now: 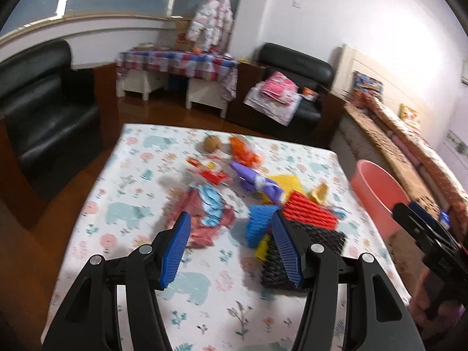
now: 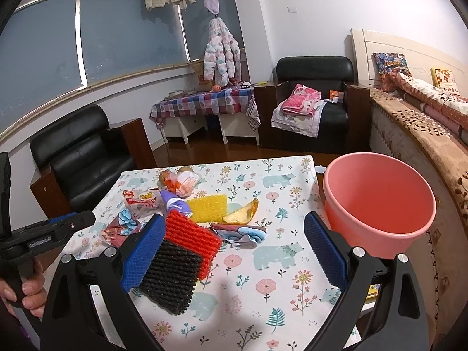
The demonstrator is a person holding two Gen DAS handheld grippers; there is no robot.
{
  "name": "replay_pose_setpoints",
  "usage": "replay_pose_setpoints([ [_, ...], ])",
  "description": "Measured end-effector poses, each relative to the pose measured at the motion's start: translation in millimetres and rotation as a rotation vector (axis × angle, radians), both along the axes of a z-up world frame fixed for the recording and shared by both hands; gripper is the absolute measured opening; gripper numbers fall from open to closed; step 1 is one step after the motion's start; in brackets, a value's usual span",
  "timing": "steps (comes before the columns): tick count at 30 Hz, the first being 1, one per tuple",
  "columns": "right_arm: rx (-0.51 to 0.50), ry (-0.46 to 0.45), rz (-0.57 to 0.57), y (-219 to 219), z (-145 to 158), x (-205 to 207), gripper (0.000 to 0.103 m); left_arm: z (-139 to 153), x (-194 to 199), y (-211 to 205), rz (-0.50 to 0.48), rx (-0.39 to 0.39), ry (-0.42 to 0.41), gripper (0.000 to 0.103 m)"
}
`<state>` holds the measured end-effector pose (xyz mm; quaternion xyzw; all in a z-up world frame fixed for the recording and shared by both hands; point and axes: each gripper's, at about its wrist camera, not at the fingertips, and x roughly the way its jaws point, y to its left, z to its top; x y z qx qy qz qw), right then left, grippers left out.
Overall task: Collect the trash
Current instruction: 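Grasp the black mesh pad with the left tool while the right tool grasps the red mesh pad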
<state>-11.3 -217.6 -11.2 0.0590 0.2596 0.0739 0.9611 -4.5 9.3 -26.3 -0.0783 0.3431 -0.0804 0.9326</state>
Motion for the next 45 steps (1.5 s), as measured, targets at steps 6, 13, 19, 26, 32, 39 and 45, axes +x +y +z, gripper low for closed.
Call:
replay_pose_setpoints([
  [6, 0.006, 0.019, -0.011, -6, -5, 1, 0.096, -18, -1, -12, -0.127, -0.027, 0.073, 0.057],
  [13, 0.012, 0.031, -0.017, -11, -10, 0, 0.096, -39, 7, -23, -0.203, -0.068, 0.171, 0.057],
  [19, 0.008, 0.04, -0.014, -11, -13, 1, 0.096, -51, 14, -33, -0.25, -0.062, 0.241, 0.048],
  [26, 0.005, 0.047, -0.011, -10, -15, 1, 0.095, -61, 23, -42, -0.263, -0.029, 0.286, 0.04],
  [32, -0.011, 0.055, 0.006, -5, -17, 2, 0.094, -67, 29, -37, -0.242, -0.054, 0.304, 0.012],
  [39, -0.011, 0.073, 0.032, -1, -20, 3, 0.089, -50, 23, -18, -0.241, -0.09, 0.25, 0.004],
  [45, 0.01, 0.12, 0.071, 3, -27, 9, 0.08, -27, 15, 11, -0.177, -0.101, 0.188, 0.003],
])
